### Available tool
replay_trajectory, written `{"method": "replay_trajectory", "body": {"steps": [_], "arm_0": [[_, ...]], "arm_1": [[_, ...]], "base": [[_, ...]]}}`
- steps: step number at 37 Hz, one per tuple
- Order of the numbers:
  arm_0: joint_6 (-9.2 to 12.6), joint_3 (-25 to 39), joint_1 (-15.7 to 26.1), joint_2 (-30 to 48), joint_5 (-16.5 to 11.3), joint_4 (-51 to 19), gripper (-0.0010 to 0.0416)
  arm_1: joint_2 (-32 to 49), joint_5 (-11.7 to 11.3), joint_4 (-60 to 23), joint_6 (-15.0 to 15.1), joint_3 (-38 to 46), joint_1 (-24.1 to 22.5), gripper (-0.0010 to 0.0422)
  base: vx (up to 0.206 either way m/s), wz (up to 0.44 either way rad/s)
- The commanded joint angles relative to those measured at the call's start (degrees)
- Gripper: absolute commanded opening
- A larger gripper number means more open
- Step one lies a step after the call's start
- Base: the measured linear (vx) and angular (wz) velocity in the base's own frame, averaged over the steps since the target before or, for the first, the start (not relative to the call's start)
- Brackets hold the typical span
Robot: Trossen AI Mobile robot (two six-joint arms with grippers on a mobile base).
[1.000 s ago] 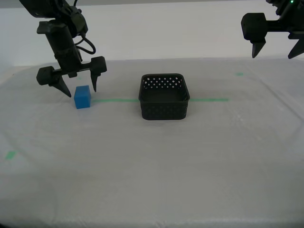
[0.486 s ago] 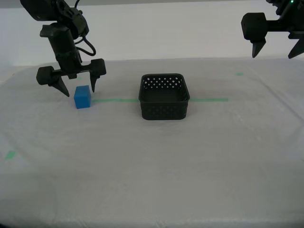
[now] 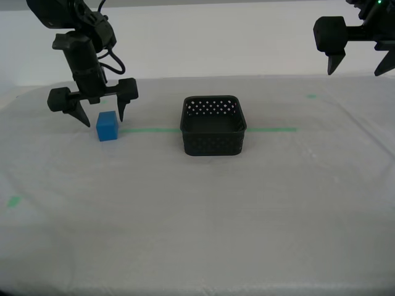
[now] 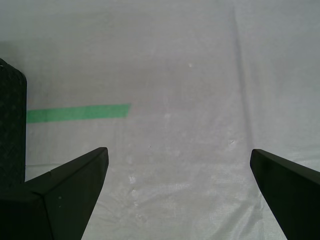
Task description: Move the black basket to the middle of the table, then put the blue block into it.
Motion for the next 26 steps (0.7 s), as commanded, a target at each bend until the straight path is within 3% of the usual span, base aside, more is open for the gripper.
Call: {"method": "replay_trajectory", "body": {"steps": [1,26], "arm_0": [[0.1,0.0,0.0,0.0,0.2,0.0,0.0399],[0.1,0.0,0.0,0.0,0.2,0.0,0.0398]], "arm_1": [[0.0,-0.3,0.0,0.1,-0.1,-0.3,0.0361],[0.0,-0.3,3.0,-0.3,-4.1,-0.3,0.0361]], "base": [[0.0,0.0],[0.0,0.0]]}}
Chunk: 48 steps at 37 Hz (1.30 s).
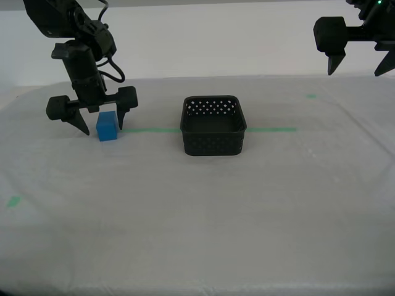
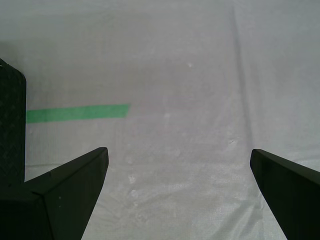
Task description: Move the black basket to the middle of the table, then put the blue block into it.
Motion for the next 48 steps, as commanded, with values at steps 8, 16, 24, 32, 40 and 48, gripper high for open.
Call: {"method": "replay_trajectory", "body": {"steps": [8,16,24,32,40,48], "arm_0": [[0.1,0.0,0.0,0.0,0.2,0.0,0.0398],[0.1,0.0,0.0,0.0,0.2,0.0,0.0399],[0.1,0.0,0.0,0.0,0.2,0.0,0.0399],[0.1,0.0,0.0,0.0,0.2,0.0,0.0399],[0.1,0.0,0.0,0.0,0.2,0.0,0.0399],[0.1,0.0,0.0,0.0,0.2,0.0,0.0399]], "arm_1": [[0.0,-0.2,2.3,0.5,0.0,0.0,0.0361],[0.0,-0.2,2.3,0.5,0.0,0.0,0.0331],[0.0,0.5,2.2,0.3,0.0,0.0,0.0263],[0.0,0.5,2.1,-0.4,0.0,0.0,0.0186],[0.0,0.5,2.1,-1.4,0.0,0.0,0.0088],[-0.1,0.5,2.2,-1.0,0.0,0.0,-0.0004]], "base": [[0.0,0.0],[0.0,0.0],[0.0,0.0],[0.0,0.0],[0.0,0.0],[0.0,0.0]]}}
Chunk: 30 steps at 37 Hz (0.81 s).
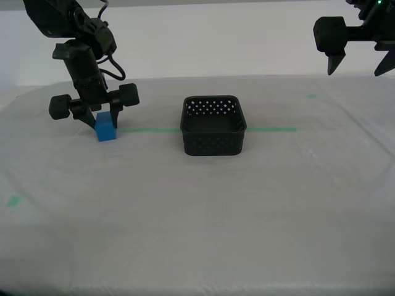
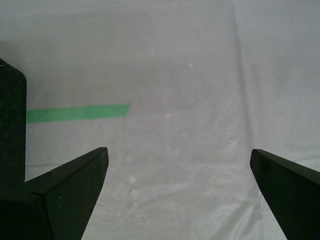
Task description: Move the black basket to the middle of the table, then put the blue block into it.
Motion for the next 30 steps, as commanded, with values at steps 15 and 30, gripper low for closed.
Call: {"method": "replay_trajectory", "body": {"steps": [15,30], "arm_0": [[0.1,0.0,0.0,0.0,0.2,0.0,0.0398],[0.1,0.0,0.0,0.0,0.2,0.0,0.0399]], "arm_1": [[-4.4,1.4,-0.6,0.6,0.0,-0.2,-0.0001],[-13.6,1.4,-3.4,1.4,0.0,-2.4,-0.0001]], "base": [[0.0,0.0],[0.0,0.0]]}}
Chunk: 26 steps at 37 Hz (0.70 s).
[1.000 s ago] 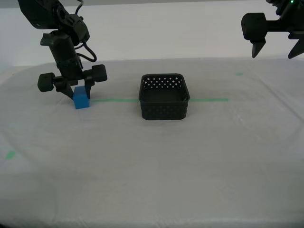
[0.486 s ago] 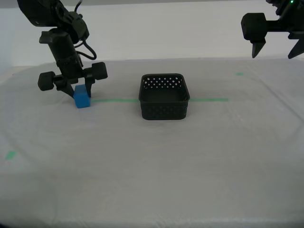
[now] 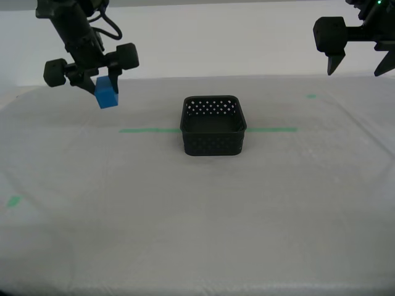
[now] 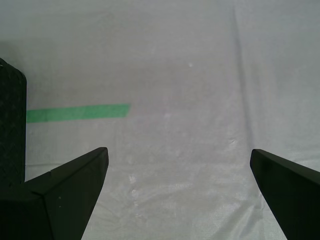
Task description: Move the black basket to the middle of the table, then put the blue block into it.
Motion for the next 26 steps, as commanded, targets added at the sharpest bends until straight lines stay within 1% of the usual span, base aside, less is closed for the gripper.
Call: {"method": "replay_trajectory", "body": {"steps": [1,10,12,15,18,26], "arm_0": [[0.1,0.0,0.0,0.0,0.2,0.0,0.0399],[0.0,0.0,0.0,0.0,0.2,0.0,0.0398],[0.1,0.0,0.0,0.0,0.2,0.0,0.0399],[0.1,0.0,0.0,0.0,0.2,0.0,0.0398],[0.1,0.0,0.0,0.0,0.2,0.0,0.0399],[0.1,0.0,0.0,0.0,0.2,0.0,0.0399]], "arm_1": [[-1.8,0.2,-1.4,0.3,0.0,-1.1,-0.0001],[-4.7,0.2,-3.2,0.3,0.0,-5.7,-0.0001],[-5.1,0.4,-3.4,0.3,0.0,-7.1,-0.0001],[-5.1,1.7,-3.3,0.0,0.0,-9.3,-0.0001],[-5.0,1.8,-3.3,-0.2,0.0,-11.9,-0.0001],[-5.0,1.8,-1.1,-2.5,0.3,-19.1,-0.0001]], "base": [[0.0,0.0],[0.0,0.0],[0.0,0.0],[0.0,0.0],[0.0,0.0],[0.0,0.0]]}}
